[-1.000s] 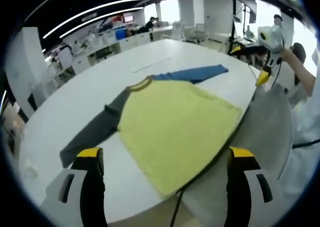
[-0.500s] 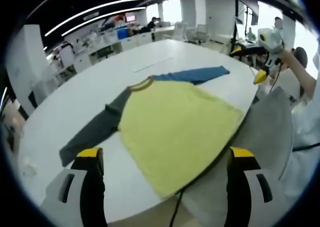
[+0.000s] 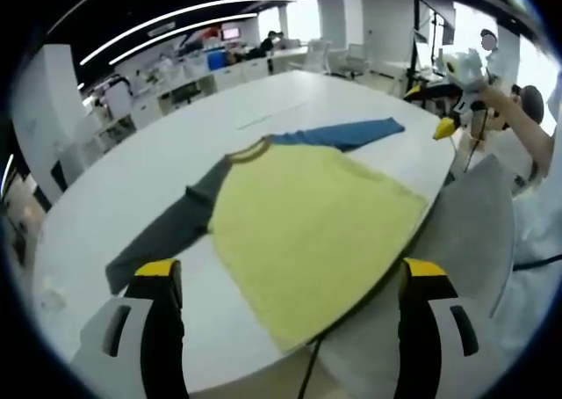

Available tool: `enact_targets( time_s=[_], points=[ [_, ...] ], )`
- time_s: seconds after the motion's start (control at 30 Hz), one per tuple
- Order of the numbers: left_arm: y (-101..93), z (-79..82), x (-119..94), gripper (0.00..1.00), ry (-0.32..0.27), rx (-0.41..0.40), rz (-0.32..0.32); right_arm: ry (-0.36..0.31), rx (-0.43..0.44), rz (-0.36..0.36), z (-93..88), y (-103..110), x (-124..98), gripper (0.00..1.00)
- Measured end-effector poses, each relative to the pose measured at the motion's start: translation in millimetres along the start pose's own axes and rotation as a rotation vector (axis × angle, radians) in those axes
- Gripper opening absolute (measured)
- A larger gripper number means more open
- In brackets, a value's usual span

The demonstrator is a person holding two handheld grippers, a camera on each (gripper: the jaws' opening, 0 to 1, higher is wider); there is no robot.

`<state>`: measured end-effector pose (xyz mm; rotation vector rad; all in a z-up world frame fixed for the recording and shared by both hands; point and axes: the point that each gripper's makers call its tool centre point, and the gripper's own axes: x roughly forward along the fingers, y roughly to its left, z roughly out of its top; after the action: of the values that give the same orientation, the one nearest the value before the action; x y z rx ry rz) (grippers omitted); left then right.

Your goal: Fold the garment on the visible template until the final outline fits inside the template.

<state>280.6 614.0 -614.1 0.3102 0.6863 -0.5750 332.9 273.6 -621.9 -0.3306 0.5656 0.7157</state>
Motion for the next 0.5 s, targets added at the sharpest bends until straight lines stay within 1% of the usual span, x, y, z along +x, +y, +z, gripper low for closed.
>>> enact_targets(
  time_s=[0.13,0.23,0.3,0.37,0.4,0.47,0.5],
  points=[
    [-0.8,0.9,0,1.0,0.003,0.002,-0.001,0.015,0.012,-0.011,-6.6,-9,0,0.93],
    [-2.6,3.5,0,1.0,-0.006,-0.001,-0.005,0.014,0.033,-0.018,-10.8,-16,1,0.92],
    [-3.8,4.4,0,1.0,-0.008,-0.001,-0.008,0.014,0.049,-0.024,-14.3,-21,1,0.88],
    [-4.4,4.7,0,1.0,-0.006,0.002,-0.007,0.049,0.061,-0.039,-24.2,-28,1,0.82],
    [-4.4,4.7,0,1.0,-0.006,0.003,-0.006,0.056,0.059,-0.048,-27.4,-32,1,0.8],
    [-4.1,5.3,-1,1.0,-0.009,0.0,-0.006,0.053,0.077,-0.06,-30.8,-41,1,0.8],
    [-4.4,5.7,-1,1.0,-0.01,0.0,-0.007,0.052,0.082,-0.065,-32.0,-44,1,0.78]
  ],
)
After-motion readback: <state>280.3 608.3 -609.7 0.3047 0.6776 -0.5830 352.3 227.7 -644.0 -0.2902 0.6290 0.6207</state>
